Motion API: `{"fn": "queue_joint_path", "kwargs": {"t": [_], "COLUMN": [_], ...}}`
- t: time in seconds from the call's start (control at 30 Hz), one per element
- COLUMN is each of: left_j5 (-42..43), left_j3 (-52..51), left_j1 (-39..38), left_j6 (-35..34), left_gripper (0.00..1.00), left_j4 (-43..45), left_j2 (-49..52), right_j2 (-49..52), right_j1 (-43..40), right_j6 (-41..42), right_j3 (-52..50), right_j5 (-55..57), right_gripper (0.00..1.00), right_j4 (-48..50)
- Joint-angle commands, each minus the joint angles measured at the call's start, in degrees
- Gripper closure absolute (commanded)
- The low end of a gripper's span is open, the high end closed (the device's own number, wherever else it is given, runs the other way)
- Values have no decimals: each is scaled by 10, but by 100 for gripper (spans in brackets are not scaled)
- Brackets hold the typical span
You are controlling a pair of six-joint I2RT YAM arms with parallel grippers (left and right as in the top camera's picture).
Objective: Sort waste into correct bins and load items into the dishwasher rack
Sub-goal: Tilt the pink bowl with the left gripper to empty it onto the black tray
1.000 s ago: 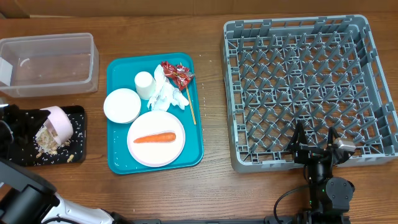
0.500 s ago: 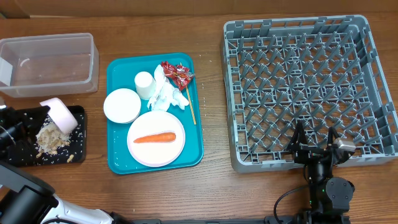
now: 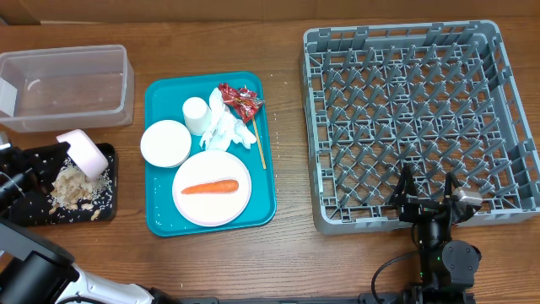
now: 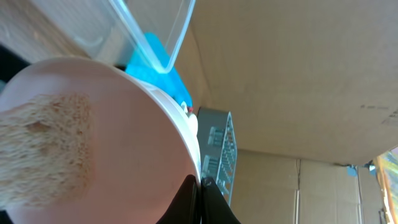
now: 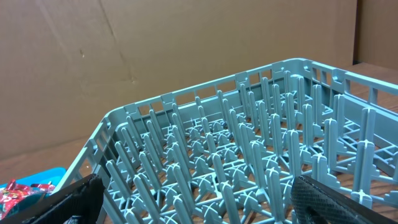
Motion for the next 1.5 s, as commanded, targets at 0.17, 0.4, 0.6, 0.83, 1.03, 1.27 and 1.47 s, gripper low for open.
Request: {"fn": "queue_joint_path", "kwargs": {"t": [0.17,0.4,0.6,0.83,1.03,1.27,1.47], "left_j5": [72,73,69,111,115,104,85], "left_j3": [-2,-2,-2,-2,-2,-2,-1], "left_j1": [30,45,52,52,53,50,50], "left_j6": [-55,-96,-141,-130,-123,-94,-81], "left_gripper": [96,96,95,96,96,96,96], "left_j4": [12,2,24,38,34,-22,-28], "left_j2": [-10,-10,-5,-5,-1,-1,-5], "right_j2": [-6,-6,-6,-6,-6,-6,-6], "right_j1": [-3,-3,-3,-3,-3,-3,-3], "right_j6": [-3,-3,-3,-3,-3,-3,-3], "right_j3": [-6,-6,-6,-6,-6,-6,-6], "right_j5": [5,5,5,5,5,5,5], "right_gripper": [0,0,0,0,0,0,0], "right_j4": [2,2,2,2,2,2,2]}}
